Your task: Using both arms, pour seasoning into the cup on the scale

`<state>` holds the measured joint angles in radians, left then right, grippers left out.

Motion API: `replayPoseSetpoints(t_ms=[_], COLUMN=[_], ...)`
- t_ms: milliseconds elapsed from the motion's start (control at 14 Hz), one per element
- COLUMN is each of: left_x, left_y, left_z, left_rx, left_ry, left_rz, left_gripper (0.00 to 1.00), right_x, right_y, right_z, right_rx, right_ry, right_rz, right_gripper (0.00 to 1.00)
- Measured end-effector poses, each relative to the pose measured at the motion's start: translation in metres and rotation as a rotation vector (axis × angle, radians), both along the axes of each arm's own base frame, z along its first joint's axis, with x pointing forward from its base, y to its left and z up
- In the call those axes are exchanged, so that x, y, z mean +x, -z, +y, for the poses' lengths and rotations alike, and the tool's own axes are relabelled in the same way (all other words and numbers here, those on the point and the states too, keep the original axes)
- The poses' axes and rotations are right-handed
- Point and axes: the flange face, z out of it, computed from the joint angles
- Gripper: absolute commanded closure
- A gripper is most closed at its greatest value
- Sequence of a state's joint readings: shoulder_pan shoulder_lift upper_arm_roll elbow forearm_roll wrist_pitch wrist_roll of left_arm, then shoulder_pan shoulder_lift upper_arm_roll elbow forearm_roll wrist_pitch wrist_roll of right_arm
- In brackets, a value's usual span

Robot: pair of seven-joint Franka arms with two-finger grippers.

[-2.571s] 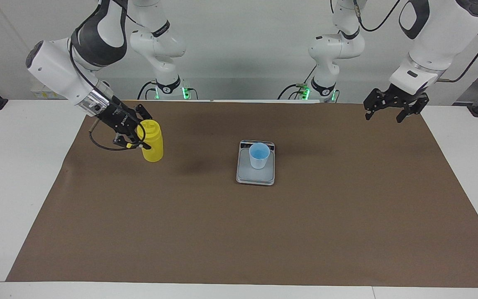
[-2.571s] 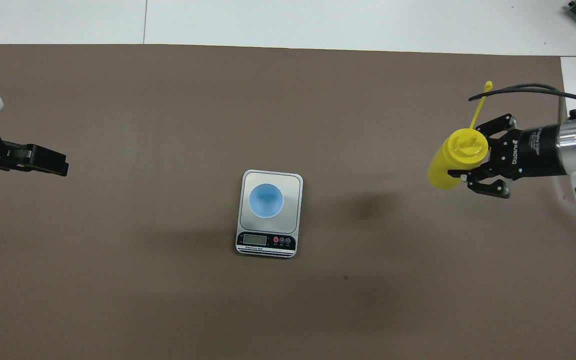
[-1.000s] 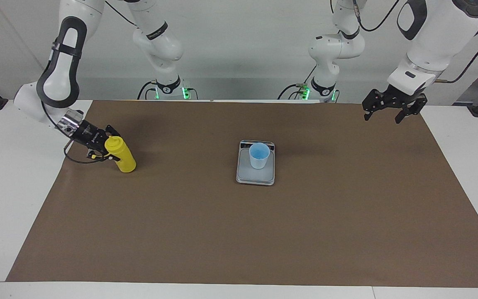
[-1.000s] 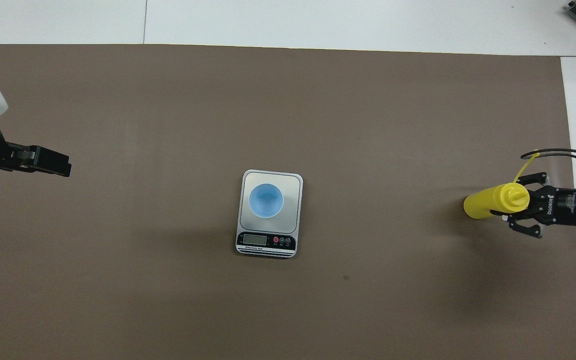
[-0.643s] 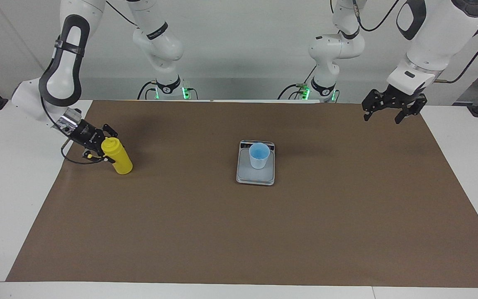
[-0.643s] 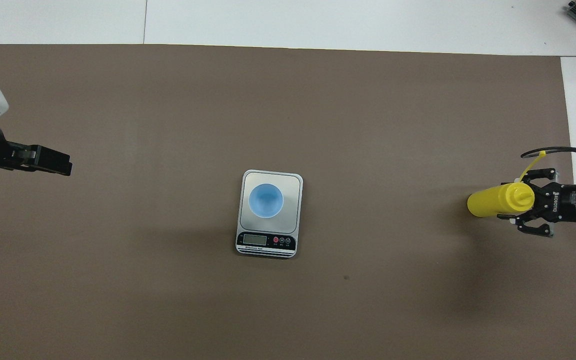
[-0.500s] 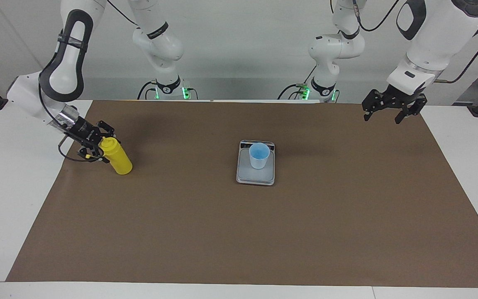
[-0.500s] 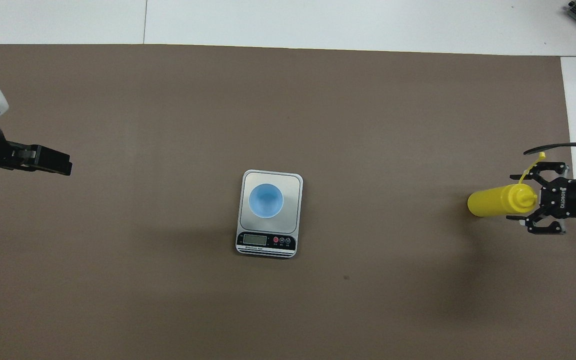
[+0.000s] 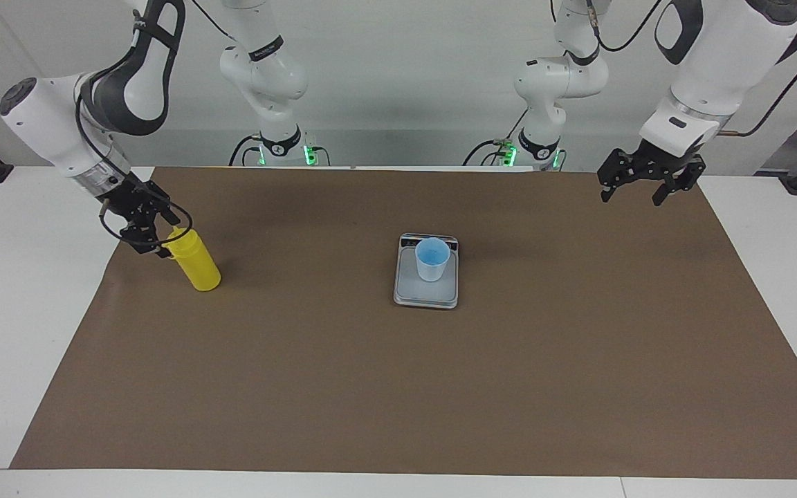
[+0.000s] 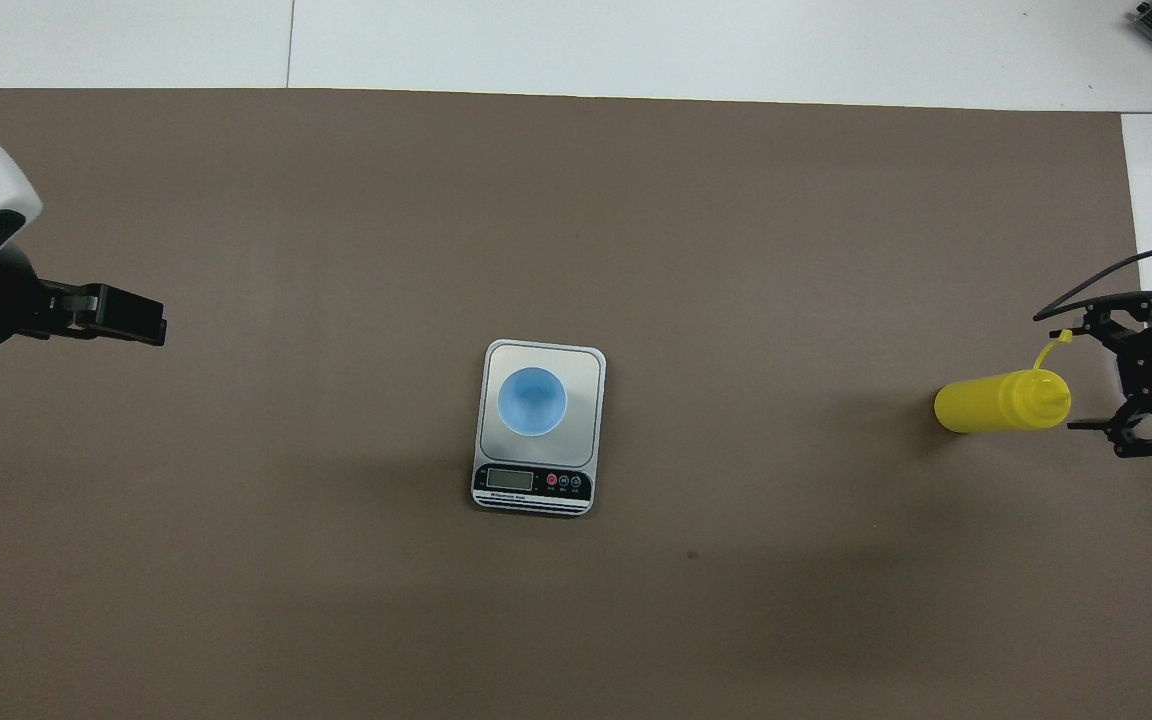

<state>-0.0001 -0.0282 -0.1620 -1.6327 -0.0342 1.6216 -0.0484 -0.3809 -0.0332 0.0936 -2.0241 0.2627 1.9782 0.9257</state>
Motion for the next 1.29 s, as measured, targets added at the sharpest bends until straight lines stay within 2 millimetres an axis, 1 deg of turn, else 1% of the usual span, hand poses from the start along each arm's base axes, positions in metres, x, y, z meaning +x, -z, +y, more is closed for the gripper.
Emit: replayPoseSetpoints(t_ms=[143,214,286,357,500,643,786,929,1071,1286], left_x=[-0.004,-0.006,-0.007,-0.007,-0.006,-0.004,-0.001,0.002,0.004,0.004], left_y=[-0.001,-0.001,-0.001,-0.001,-0.001,-0.001,-0.001,-0.002,-0.002,-0.002], left_z=[-0.027,-0.035,-0.04,-0.041,-0.035,-0.026,-0.013,0.004,0.016,0.018], left_rx=[-0.002,-0.003,-0.003,-0.003,0.001,0.017,0.031,0.034,0.034,0.034], left_ry=[-0.012,-0.014,-0.013,-0.013,-0.016,0.02,0.06,0.08,0.079,0.077], left_rz=[-0.006,-0.007,-0.008,-0.008,-0.009,-0.014,-0.018,-0.021,-0.022,-0.022], left_gripper=[0.0,0.0,0.0,0.0,0.0,0.0,0.0,0.0,0.0,0.0], right_x=[0.003,0.004,0.005,0.005,0.007,0.01,0.013,0.015,0.019,0.026], right_y=[-0.012,-0.016,-0.018,-0.019,-0.019,-0.021,-0.023,-0.027,-0.04,-0.07], right_z=[0.012,0.018,0.024,0.029,0.039,0.056,0.08,0.108,0.134,0.164], right_rx=[-0.056,-0.068,-0.074,-0.078,-0.085,-0.114,-0.18,-0.24,-0.279,-0.308], right_ry=[-0.129,-0.194,-0.25,-0.301,-0.422,-0.562,-0.745,-0.892,-0.971,-1.042], right_rz=[-0.028,-0.044,-0.057,-0.067,-0.089,-0.102,-0.099,-0.095,-0.113,-0.172], right_gripper=[0.0,0.0,0.0,0.0,0.0,0.0,0.0,0.0,0.0,0.0])
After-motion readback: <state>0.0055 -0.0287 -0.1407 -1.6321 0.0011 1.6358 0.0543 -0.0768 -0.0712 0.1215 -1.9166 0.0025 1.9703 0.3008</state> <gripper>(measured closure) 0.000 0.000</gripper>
